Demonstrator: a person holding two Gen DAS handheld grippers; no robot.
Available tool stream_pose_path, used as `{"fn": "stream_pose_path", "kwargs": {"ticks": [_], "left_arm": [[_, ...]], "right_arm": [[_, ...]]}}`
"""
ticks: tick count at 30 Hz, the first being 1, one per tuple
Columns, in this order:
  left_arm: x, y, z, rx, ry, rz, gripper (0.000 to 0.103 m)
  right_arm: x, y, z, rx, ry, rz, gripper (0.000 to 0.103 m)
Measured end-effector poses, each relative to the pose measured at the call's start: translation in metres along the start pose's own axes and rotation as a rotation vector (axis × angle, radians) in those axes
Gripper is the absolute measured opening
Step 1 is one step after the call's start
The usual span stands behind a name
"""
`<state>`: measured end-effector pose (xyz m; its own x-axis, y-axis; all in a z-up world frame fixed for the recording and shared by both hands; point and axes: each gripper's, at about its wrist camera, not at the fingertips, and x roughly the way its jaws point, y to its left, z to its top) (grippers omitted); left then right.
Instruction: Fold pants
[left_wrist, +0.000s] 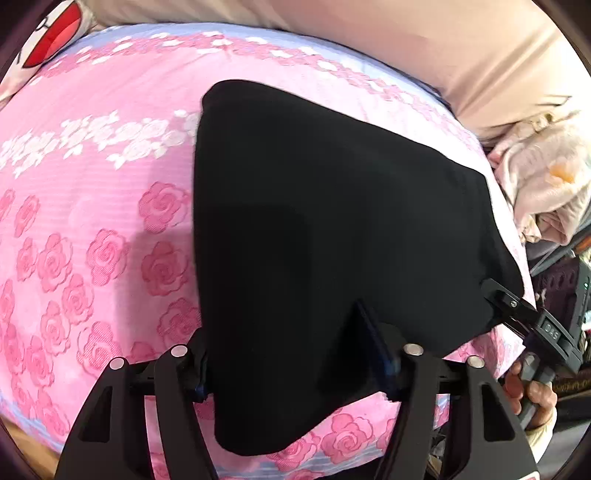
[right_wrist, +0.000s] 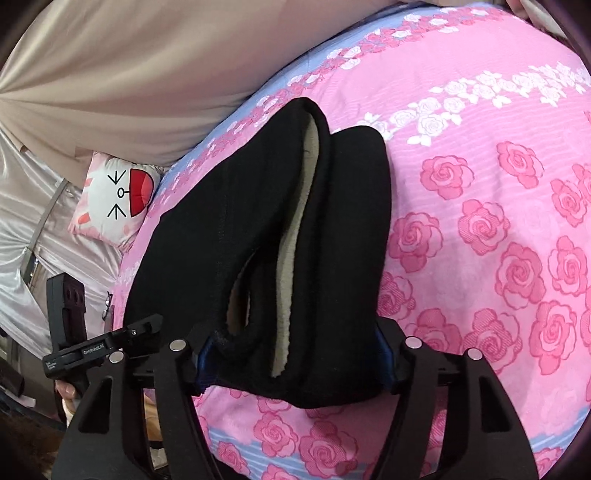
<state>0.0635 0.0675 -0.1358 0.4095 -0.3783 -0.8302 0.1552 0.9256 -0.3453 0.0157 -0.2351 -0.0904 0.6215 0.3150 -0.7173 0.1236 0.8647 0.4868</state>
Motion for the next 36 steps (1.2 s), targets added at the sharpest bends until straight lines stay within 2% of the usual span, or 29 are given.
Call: {"fn": "stream_pose_path", "kwargs": {"ticks": [3, 4, 7, 14, 20, 23, 26, 29, 33, 36], "left_arm": [[-0.008, -0.005, -0.002, 0.030, -0.032, -0.007, 0.029], [-0.014, -0.007, -0.001, 0.032, -0.046, -0.014, 0.025], [-0.028, -0.008, -0.002, 0.033, -0.062, -0.040, 0.022], [-0.073, -0.018, -0.009, 0.076, -0.088, -0.159, 0.022], [-0.092, -0.023, -0.024, 0.110, -0.086, -0.168, 0.021], [-0.108, -0.028, -0.018, 0.133, -0.126, -0.177, 0.021], [-0.126, -0.036, 0.000, 0.177, -0.188, -0.191, 0.021], [-0.144, -0.046, 0.034, 0.235, -0.270, -0.189, 0.021], [-0.160, -0.056, 0.086, 0.282, -0.398, -0.166, 0.021], [-0.155, -0.062, 0.142, 0.318, -0.474, -0.136, 0.021]], "right_arm": [[-0.003, 0.005, -0.003, -0.007, -0.024, 0.013, 0.045], [-0.006, 0.006, -0.003, -0.014, -0.031, 0.012, 0.044], [-0.019, 0.015, -0.001, -0.027, -0.055, 0.032, 0.042], [-0.064, 0.039, 0.003, -0.104, -0.099, 0.047, 0.042], [-0.078, 0.052, -0.016, -0.137, -0.087, 0.027, 0.042], [-0.089, 0.067, -0.011, -0.164, -0.120, 0.039, 0.042], [-0.106, 0.089, 0.010, -0.234, -0.188, 0.050, 0.042], [-0.116, 0.119, 0.042, -0.318, -0.273, 0.043, 0.042], [-0.114, 0.141, 0.103, -0.380, -0.386, 0.054, 0.042], [-0.088, 0.138, 0.160, -0.367, -0.429, 0.078, 0.042]]}}
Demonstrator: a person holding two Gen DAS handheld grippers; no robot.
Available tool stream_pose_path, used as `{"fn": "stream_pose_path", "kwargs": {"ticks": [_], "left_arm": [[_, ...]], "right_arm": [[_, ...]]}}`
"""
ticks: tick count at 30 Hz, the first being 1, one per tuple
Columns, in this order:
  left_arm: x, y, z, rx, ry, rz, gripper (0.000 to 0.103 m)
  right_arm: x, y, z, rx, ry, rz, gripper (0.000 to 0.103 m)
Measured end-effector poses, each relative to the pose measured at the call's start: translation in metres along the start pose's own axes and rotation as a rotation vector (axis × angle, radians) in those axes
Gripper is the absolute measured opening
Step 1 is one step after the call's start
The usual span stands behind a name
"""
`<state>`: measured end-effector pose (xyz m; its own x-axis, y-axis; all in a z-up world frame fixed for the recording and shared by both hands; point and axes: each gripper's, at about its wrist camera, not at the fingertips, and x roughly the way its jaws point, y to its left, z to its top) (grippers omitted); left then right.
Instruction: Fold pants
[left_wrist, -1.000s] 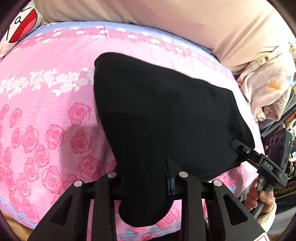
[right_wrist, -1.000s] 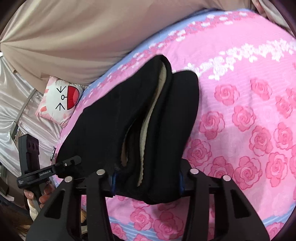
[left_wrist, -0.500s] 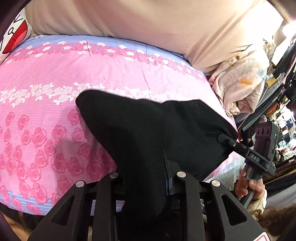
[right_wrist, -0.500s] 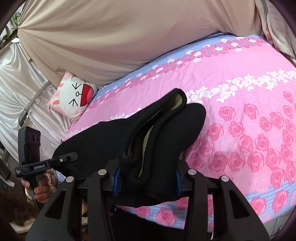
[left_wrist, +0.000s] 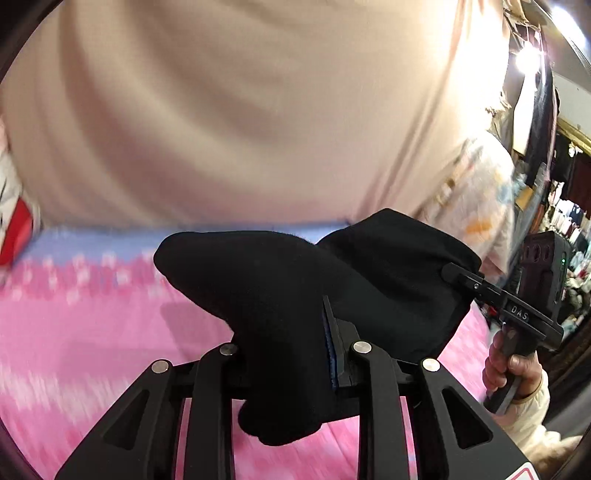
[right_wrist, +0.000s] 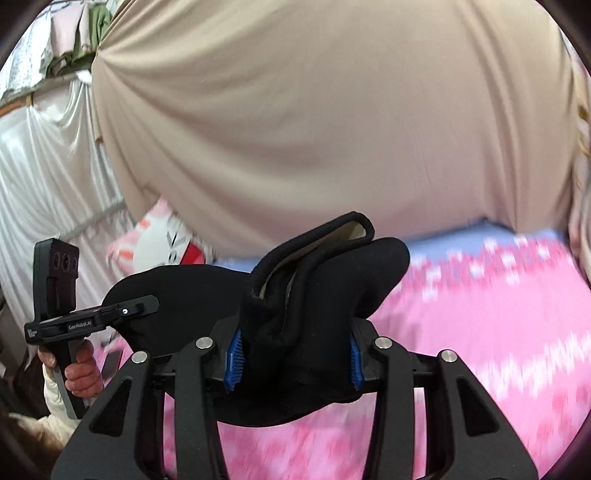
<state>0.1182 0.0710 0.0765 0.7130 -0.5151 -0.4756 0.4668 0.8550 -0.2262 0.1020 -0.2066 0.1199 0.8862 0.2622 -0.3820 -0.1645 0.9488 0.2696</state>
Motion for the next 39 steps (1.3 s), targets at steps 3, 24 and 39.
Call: {"fn": "stream_pose_path", "kwargs": {"ticks": [3, 24, 39], "left_arm": [[0.046, 0.023, 0.030, 0.001, -0.003, 0.036, 0.021], [0.144, 0.140, -0.045, -0.056, 0.187, 0.451, 0.092], [0.289, 0.153, -0.030, -0.147, 0.256, 0.399, 0.098]], "right_arm": [[0.053, -0.027, 0.019, 0.021, -0.004, -0.006, 0.042], [0.124, -0.111, -0.044, 0.118, 0.075, -0.214, 0.045], [0.300, -0.128, -0.051, 0.064, 0.308, -0.204, 0.026]]}}
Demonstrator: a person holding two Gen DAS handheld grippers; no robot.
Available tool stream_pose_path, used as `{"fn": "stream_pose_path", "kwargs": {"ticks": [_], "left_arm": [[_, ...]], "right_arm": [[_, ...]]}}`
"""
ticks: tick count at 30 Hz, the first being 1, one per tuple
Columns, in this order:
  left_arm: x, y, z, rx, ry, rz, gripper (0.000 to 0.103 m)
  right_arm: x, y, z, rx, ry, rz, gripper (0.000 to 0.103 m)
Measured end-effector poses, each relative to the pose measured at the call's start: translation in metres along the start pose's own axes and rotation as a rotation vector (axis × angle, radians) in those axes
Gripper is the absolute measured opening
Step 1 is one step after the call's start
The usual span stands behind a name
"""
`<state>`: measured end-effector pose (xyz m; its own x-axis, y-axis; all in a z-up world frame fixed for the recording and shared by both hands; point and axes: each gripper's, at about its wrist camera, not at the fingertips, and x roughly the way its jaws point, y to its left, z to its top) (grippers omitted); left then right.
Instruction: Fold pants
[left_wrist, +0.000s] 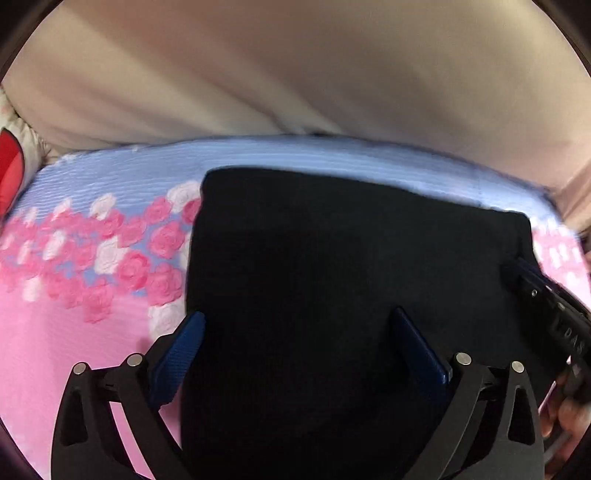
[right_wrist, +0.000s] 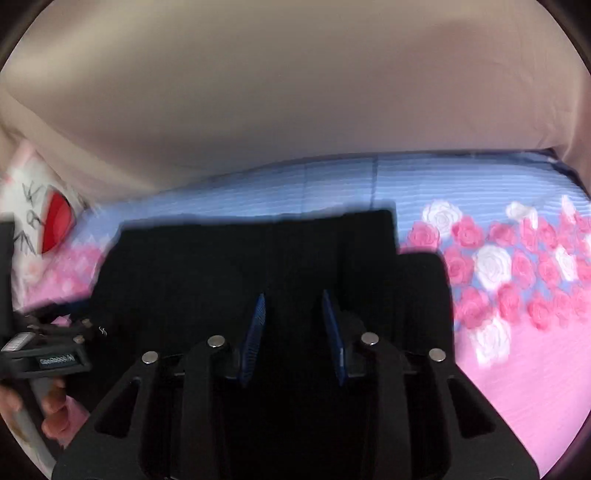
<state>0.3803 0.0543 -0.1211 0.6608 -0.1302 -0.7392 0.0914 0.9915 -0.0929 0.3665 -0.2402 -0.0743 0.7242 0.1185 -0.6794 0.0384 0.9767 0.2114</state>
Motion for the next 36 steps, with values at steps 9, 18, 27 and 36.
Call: {"fn": "stream_pose_path", "kwargs": {"ticks": [9, 18, 27, 36], "left_arm": [[-0.042, 0.000, -0.017, 0.051, -0.019, 0.100, 0.095], [-0.056, 0.010, -0.031, 0.006, -0.020, 0.099, 0.091], [-0.103, -0.012, -0.059, 0.092, -0.055, 0.199, 0.092], [-0.151, -0.036, -0.097, 0.122, -0.047, 0.156, 0.093]], "right_arm": [[-0.047, 0.016, -0.030, -0.124, 0.044, -0.158, 0.029], [-0.076, 0.019, -0.052, -0.132, 0.018, -0.169, 0.035], [-0.155, 0.034, -0.072, -0.040, -0.117, -0.134, 0.042], [-0.202, 0.061, -0.115, -0.066, -0.154, -0.132, 0.060]]}}
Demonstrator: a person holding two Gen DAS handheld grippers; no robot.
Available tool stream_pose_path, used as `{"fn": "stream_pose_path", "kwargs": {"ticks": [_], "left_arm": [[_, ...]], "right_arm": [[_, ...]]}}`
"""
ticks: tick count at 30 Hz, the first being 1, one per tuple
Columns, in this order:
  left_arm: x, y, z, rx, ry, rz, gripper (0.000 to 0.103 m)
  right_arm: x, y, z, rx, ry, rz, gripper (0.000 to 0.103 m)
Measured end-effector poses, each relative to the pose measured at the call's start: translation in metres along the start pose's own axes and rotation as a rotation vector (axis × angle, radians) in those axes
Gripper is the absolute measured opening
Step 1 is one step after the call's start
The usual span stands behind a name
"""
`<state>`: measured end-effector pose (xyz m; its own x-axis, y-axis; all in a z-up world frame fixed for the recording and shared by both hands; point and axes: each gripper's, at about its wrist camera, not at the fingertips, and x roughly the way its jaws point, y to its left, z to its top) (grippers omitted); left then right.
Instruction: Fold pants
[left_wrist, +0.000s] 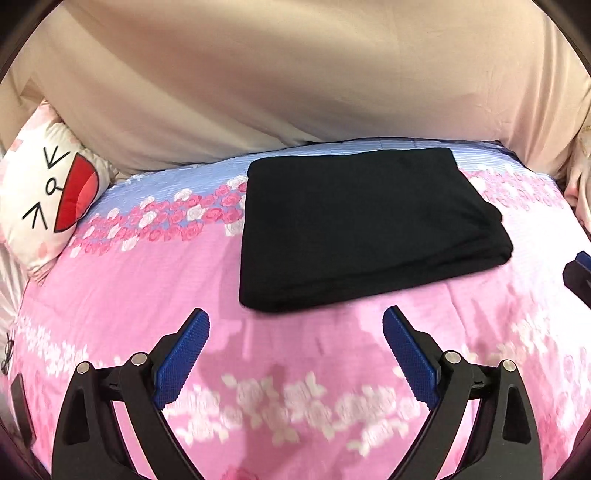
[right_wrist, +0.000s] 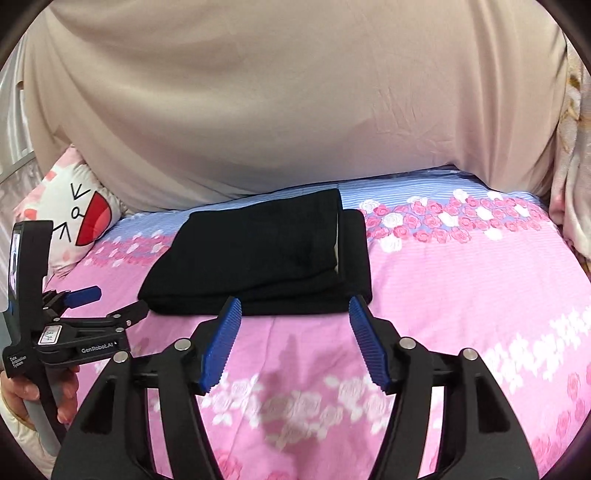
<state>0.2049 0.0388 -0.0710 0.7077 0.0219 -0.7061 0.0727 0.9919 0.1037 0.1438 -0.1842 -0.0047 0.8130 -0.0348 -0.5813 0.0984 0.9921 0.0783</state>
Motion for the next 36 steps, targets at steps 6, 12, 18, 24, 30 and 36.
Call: {"fn": "stream_pose_path", "kwargs": {"ticks": [6, 12, 18, 24, 30, 36], "left_arm": [[-0.011, -0.012, -0.014, 0.013, 0.014, 0.010, 0.093], [-0.021, -0.013, -0.031, -0.011, 0.035, -0.008, 0.093], [-0.038, -0.013, -0.055, -0.026, 0.028, 0.016, 0.093], [-0.056, -0.007, -0.069, -0.063, 0.020, -0.029, 0.094], [-0.068, -0.007, -0.076, -0.070, 0.010, -0.032, 0.094], [-0.073, -0.011, -0.083, -0.052, 0.016, -0.040, 0.094]], "right_arm": [[-0.012, -0.002, -0.015, 0.020, 0.009, -0.001, 0.060], [-0.025, -0.004, -0.030, 0.048, 0.017, -0.001, 0.060], [-0.034, 0.004, -0.052, 0.030, 0.042, -0.010, 0.070], [-0.043, 0.011, -0.066, 0.025, 0.058, -0.007, 0.070], [-0.055, 0.016, -0.070, 0.022, 0.041, -0.010, 0.070], [-0.064, 0.017, -0.076, 0.022, 0.038, -0.015, 0.070]]}}
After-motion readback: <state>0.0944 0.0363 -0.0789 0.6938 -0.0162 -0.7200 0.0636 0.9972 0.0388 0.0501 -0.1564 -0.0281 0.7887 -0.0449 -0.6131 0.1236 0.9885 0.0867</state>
